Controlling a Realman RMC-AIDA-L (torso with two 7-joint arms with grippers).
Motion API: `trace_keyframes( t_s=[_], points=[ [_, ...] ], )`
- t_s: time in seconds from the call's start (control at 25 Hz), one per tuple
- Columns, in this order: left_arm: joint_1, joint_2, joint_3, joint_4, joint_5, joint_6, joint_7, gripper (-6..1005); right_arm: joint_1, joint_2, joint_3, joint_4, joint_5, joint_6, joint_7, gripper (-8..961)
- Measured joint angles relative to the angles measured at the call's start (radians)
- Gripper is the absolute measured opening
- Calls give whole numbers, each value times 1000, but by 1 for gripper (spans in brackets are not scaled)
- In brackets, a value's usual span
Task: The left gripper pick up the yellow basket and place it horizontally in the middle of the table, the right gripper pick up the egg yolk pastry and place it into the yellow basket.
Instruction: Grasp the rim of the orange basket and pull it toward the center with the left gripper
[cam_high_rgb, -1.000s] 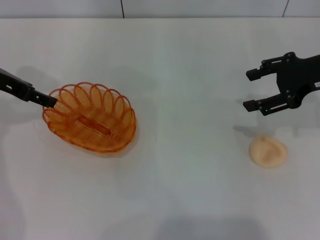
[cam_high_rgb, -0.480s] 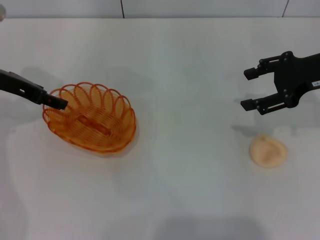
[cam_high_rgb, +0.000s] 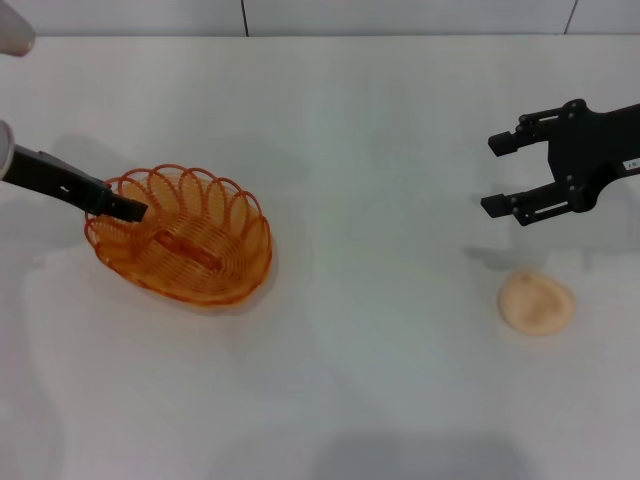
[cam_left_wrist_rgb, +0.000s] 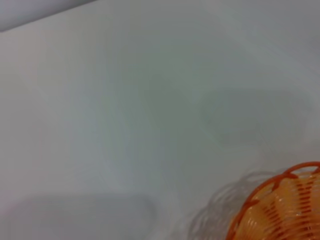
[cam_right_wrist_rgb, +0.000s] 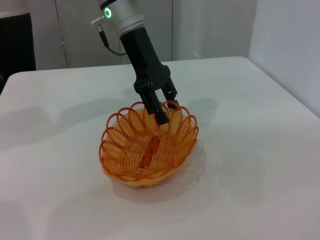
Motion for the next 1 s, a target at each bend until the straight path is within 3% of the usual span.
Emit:
trace_keyframes(
  t_s=[0.4, 0.6, 0.8, 1.0],
  points=[
    [-3, -8, -4, -16, -11, -18, 10, 461, 6, -4, -2, 0, -2, 0, -1, 777],
    [-1, -9, 0, -16, -12, -16, 11, 225, 6, -4, -2, 0, -2, 0, -1, 776],
    [1, -9, -5, -16, -24, -6, 9, 116, 2, -6, 0, 0, -2, 0, -1, 776],
    [7, -15, -4, 8, -77, 49, -5, 115, -3, -11, 7, -1, -2, 1, -2, 776]
  ],
)
